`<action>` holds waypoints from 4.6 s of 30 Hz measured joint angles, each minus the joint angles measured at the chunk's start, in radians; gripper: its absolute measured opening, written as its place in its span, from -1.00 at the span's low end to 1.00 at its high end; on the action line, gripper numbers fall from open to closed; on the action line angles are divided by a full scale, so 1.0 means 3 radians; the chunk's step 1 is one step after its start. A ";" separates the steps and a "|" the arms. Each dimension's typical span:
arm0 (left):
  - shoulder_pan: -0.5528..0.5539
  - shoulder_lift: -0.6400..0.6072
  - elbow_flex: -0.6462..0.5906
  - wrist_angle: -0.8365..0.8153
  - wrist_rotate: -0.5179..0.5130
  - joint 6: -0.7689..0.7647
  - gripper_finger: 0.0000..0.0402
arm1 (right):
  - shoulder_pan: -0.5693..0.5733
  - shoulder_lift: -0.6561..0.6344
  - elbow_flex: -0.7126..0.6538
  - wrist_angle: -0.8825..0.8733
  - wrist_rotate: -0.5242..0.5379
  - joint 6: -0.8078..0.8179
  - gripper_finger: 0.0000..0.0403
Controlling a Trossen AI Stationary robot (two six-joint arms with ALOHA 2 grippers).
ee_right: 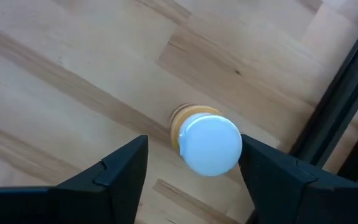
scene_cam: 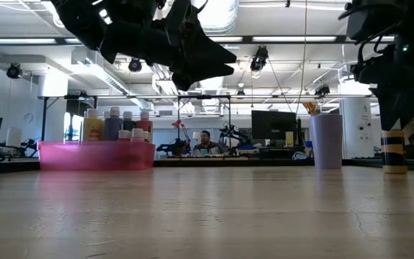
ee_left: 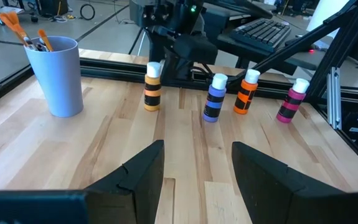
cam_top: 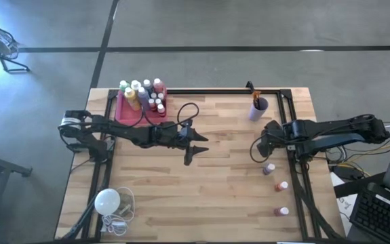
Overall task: Pick & Place Paint Supplies
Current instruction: Put the small yellow paint bottle into the pink bin
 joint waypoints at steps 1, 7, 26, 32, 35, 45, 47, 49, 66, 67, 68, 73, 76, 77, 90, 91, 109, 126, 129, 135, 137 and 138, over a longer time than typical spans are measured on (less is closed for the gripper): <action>0.0000 0.0000 0.0000 -0.0011 0.0000 0.0001 -0.04 | 0.0000 0.0000 -0.0004 -0.0002 0.0001 0.0013 0.16; 0.0000 0.0000 0.0000 -0.0052 0.0000 0.0001 -0.04 | 0.0001 0.0000 -0.0028 -0.0008 0.0090 0.0026 0.01; 0.0000 0.0000 0.0000 -0.0036 0.0000 -0.0022 -0.04 | 0.0005 -0.0010 -0.0142 0.0057 0.0183 -0.0011 -0.44; 0.0000 0.0000 0.0000 -0.0038 0.0000 -0.0022 -0.04 | 0.0004 -0.0010 -0.0144 0.0080 0.0164 -0.0101 -0.42; 0.0000 0.0000 0.0000 -0.0055 0.0000 -0.0024 -0.04 | 0.0003 -0.0009 -0.0104 0.0079 0.0152 -0.0168 -0.44; 0.0000 0.0000 0.0000 -0.0188 0.0000 -0.0025 -0.04 | 0.0003 0.0015 -0.0007 0.0598 -0.0088 -0.0539 -0.44; 0.0000 0.0000 0.0000 -0.0237 0.0000 -0.0025 -0.04 | 0.0005 0.0031 -0.0006 0.0747 -0.0140 -0.0628 -0.44; 0.0000 0.0000 0.0000 -0.0305 0.0001 -0.0025 -0.04 | 0.0005 0.0060 -0.0006 0.0864 -0.0177 -0.0694 -0.44; -0.0027 0.0013 -0.0150 -0.0498 0.0045 0.0147 -0.04 | 0.0170 0.0408 -0.0001 0.1980 -0.0725 -0.1120 -0.45; -0.0035 0.0013 -0.0170 -0.0476 0.0074 0.0144 -0.04 | 0.0192 0.0434 -0.0001 0.2041 -0.0745 -0.1128 -0.44; -0.0044 0.0013 -0.0188 -0.0440 0.0127 0.0131 -0.04 | 0.0213 0.0456 0.0000 0.2100 -0.0748 -0.1136 -0.44; -0.0101 0.0195 -0.0229 -0.0024 0.0383 0.0120 -0.04 | 0.0300 0.0532 0.0018 0.2273 -0.0750 -0.1229 -0.45; -0.0117 0.0427 -0.0201 0.0190 0.0475 0.0127 -0.04 | 0.0367 0.0597 0.0122 0.2279 -0.0747 -0.1296 -0.45; -0.0120 0.0526 -0.0166 0.0264 0.0495 0.0126 -0.04 | 0.0392 0.0621 0.0169 0.2297 -0.0747 -0.1323 -0.45; -0.0134 0.1044 0.0390 0.0478 0.0940 0.0194 -0.04 | 0.0684 0.1244 0.0750 0.2313 -0.0720 -0.1745 -0.45; -0.0136 0.1036 0.0398 0.0475 0.0942 0.0199 -0.04 | 0.0694 0.1301 0.0794 0.2320 -0.0722 -0.1777 -0.45; -0.0136 0.1020 0.0423 0.0351 0.1077 0.0162 0.13 | 0.0834 0.1970 0.1567 0.2028 -0.0707 -0.2200 -0.44; -0.0160 0.1015 0.0558 0.0376 0.1087 0.0253 0.26 | 0.0834 0.2005 0.1686 0.1988 -0.0530 -0.2333 -0.44; -0.0163 0.1015 0.0556 0.0340 0.1088 0.0288 0.26 | 0.0834 0.2005 0.1686 0.1988 -0.0531 -0.2345 -0.42; -0.0167 0.1015 0.0556 0.0300 0.1092 0.0293 0.23 | 0.0834 0.2005 0.1686 0.1989 -0.0532 -0.2346 -0.45; -0.0167 0.1015 0.0556 0.0299 0.1094 0.0304 0.19 | 0.0834 0.2005 0.1687 0.1989 -0.0533 -0.2346 -0.45; -0.0167 0.1015 0.0556 0.0300 0.1094 0.0314 0.16 | 0.0834 0.2005 0.1688 0.1989 -0.0533 -0.2346 -0.44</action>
